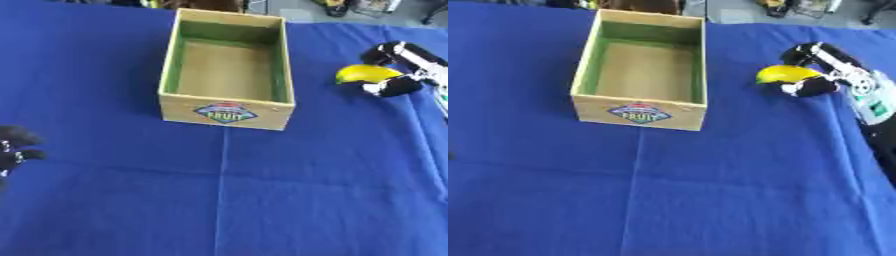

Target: Pick up objects on the table and place them in the box.

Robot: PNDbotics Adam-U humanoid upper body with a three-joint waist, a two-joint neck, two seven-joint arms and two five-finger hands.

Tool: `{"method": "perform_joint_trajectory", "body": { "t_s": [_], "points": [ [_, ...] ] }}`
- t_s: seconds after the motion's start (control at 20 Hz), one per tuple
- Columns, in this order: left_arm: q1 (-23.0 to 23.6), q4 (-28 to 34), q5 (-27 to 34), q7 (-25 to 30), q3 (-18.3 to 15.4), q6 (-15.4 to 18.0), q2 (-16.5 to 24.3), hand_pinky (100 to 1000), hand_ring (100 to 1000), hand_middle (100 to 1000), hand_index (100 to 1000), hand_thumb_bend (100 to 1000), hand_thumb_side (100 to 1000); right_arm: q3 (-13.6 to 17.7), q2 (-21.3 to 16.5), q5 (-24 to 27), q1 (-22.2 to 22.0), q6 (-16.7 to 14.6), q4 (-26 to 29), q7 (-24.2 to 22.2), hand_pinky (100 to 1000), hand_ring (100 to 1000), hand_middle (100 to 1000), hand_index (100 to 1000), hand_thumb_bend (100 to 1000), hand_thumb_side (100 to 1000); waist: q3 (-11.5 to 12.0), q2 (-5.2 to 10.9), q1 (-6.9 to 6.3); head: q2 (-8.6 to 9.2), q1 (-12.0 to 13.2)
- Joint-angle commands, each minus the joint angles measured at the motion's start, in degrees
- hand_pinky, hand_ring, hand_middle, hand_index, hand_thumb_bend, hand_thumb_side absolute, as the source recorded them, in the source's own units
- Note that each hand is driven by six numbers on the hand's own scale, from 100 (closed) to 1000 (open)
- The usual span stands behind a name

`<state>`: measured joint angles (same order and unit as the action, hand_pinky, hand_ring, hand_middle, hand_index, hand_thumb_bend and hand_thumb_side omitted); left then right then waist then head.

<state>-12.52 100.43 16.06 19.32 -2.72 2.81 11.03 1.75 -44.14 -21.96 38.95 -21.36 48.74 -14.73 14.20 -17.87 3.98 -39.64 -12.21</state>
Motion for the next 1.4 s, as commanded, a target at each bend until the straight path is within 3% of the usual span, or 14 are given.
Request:
{"method": "perform_joint_trajectory", "body": {
  "t_s": [0.05,0.45,1.2,1.4],
  "points": [
    [-0.6,1.1,-0.3,0.0,-0.3,0.2,0.4,654,710,620,705,244,1000,0.4,-2.7,-1.1,0.6,0.1,0.1,0.3,769,747,670,766,376,197,0.1,0.82,-0.15,0.46,0.2],
    [-0.6,1.0,-0.4,0.0,-0.3,0.2,0.3,655,710,620,705,243,1000,0.4,-2.5,-3.7,0.4,0.9,-0.2,1.5,759,747,670,760,355,197,0.0,0.64,-0.14,0.4,0.2],
    [-0.5,1.0,-0.4,0.0,-0.3,0.2,0.3,655,710,620,705,245,1000,0.4,-2.5,-5.5,0.2,1.7,-0.4,2.6,585,517,551,652,281,175,-0.3,0.64,-0.19,0.2,0.2],
    [-0.5,1.0,-0.5,0.0,-0.3,0.2,0.2,656,710,620,705,244,1000,0.3,-2.5,-5.7,0.2,1.7,-0.3,2.5,582,514,546,648,276,180,-0.3,0.63,-0.22,0.14,0.2]
  ]
}}
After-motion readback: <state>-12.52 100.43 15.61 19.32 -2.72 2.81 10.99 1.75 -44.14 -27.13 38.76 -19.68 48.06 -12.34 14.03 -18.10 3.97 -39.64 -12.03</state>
